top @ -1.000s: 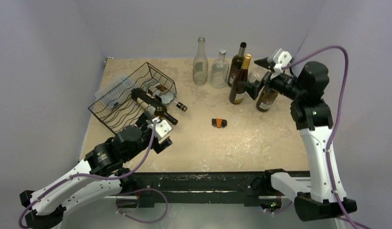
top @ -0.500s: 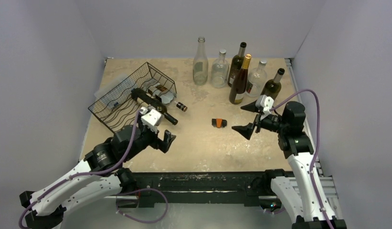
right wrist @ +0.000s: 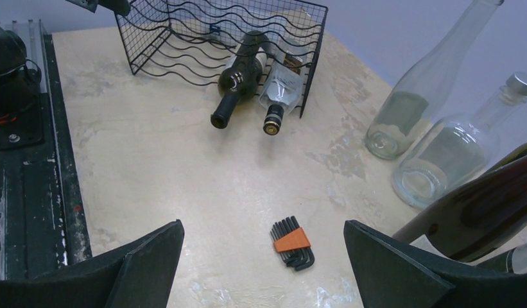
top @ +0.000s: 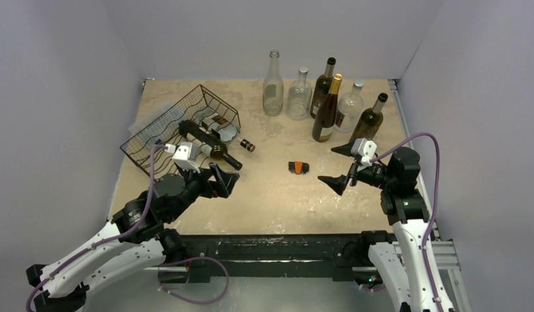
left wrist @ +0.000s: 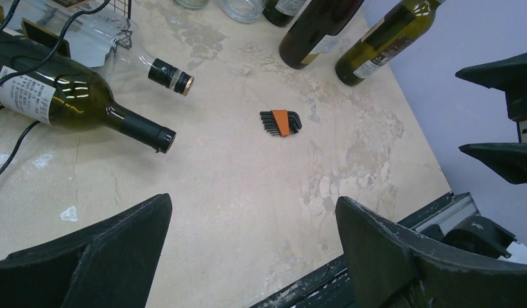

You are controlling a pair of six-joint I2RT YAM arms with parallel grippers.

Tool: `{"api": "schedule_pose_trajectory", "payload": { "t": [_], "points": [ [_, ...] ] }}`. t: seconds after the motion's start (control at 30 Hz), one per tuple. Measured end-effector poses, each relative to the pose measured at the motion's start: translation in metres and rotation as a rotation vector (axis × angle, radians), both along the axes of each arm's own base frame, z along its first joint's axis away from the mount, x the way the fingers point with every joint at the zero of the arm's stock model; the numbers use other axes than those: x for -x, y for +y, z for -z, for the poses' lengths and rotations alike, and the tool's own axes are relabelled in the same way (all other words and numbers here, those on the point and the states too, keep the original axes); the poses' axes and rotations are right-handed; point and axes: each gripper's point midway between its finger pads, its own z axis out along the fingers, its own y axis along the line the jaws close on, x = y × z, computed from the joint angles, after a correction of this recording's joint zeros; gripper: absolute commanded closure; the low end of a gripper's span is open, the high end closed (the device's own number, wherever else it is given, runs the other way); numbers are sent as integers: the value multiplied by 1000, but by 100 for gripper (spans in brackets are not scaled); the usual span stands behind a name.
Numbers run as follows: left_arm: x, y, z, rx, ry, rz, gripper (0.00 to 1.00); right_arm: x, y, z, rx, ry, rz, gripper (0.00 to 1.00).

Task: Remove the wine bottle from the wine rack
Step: Pick up the wine bottle from the wine rack.

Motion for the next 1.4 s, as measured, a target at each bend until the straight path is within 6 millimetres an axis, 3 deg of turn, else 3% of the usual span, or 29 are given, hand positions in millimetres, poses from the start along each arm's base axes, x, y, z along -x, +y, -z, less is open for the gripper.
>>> {"api": "schedule_pose_trajectory", "payload": {
  "t": [0.3, 1.4],
  "points": [
    [-3, 0, -1, 58, 28, -42, 0, -2, -2, 0, 4, -10, 17, 1],
    [-14, -1, 46, 30, 173, -173, 0, -5, -3, 8, 6, -12, 26, 1]
  ]
}}
